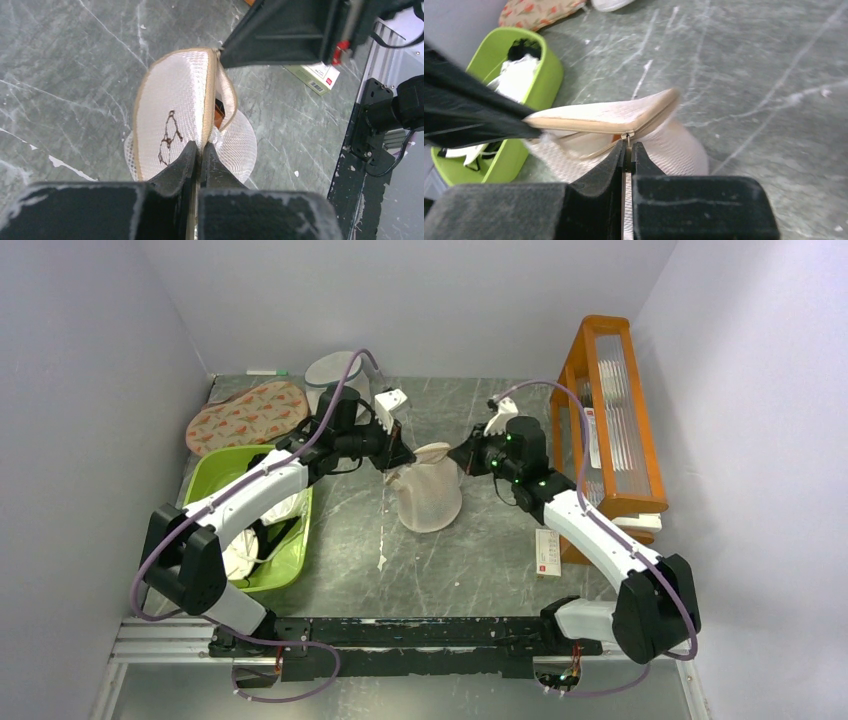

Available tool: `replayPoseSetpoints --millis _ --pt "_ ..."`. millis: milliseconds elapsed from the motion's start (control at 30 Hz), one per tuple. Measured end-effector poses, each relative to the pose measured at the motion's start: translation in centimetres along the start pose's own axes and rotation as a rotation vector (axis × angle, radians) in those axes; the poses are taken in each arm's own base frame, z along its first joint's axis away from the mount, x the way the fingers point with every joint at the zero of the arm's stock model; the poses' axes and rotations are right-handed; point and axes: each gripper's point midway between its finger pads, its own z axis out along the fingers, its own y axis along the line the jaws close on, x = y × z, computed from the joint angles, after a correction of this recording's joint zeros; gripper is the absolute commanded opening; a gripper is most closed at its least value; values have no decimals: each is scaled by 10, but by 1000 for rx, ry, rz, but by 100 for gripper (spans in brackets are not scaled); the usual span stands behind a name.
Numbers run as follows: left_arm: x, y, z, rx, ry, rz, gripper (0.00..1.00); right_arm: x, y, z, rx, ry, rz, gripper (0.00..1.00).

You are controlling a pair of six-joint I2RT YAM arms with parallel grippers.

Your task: Unzip the laundry bag and remove the bra

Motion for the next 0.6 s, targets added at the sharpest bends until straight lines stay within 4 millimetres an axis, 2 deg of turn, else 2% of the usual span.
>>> replayPoseSetpoints --millis 100,167,233,400,467,600 --pt "-4 2 -3 -18 -10 18 7 0 -25 -1 40 17 47 0" --pt "-4 3 -3 -26 -10 23 8 4 -26 -1 23 37 56 0" --pt "-2 4 -3 -32 -3 20 19 8 -19 -2 -14 55 53 0" --pt "-2 4 -4 -31 -1 28 61 11 -3 -3 -96 75 46 0" --pt "-3 1 -5 -13 -3 33 68 16 10 -3 -140 94 38 0" --pt "-7 -7 -7 16 -16 44 68 23 28 -3 -190 114 27 0"
